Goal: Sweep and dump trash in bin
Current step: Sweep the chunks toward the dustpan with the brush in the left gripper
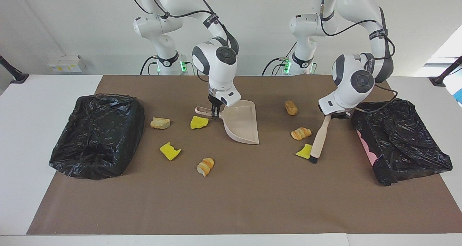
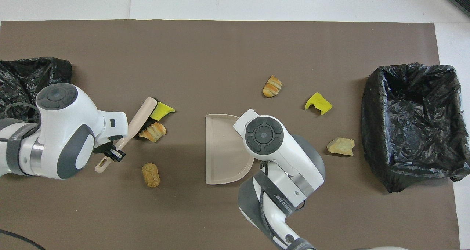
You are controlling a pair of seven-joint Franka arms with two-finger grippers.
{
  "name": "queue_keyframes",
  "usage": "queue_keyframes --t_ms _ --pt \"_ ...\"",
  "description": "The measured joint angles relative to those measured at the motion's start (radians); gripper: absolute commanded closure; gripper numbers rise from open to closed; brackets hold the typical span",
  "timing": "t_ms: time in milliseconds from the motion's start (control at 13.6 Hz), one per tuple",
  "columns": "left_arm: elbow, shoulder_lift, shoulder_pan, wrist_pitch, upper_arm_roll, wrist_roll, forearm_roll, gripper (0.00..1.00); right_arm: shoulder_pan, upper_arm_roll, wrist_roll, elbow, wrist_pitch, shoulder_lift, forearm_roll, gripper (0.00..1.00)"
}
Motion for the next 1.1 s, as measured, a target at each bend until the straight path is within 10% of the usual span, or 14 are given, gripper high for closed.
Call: queue_keyframes --t_ms 1104 --pt "0.032 -0.047 -0.007 -0.044 -0.288 -0.506 -0.258 1.0 -0.004 -0.001 0.0 -0.017 0.021 0.002 0.0 1.0"
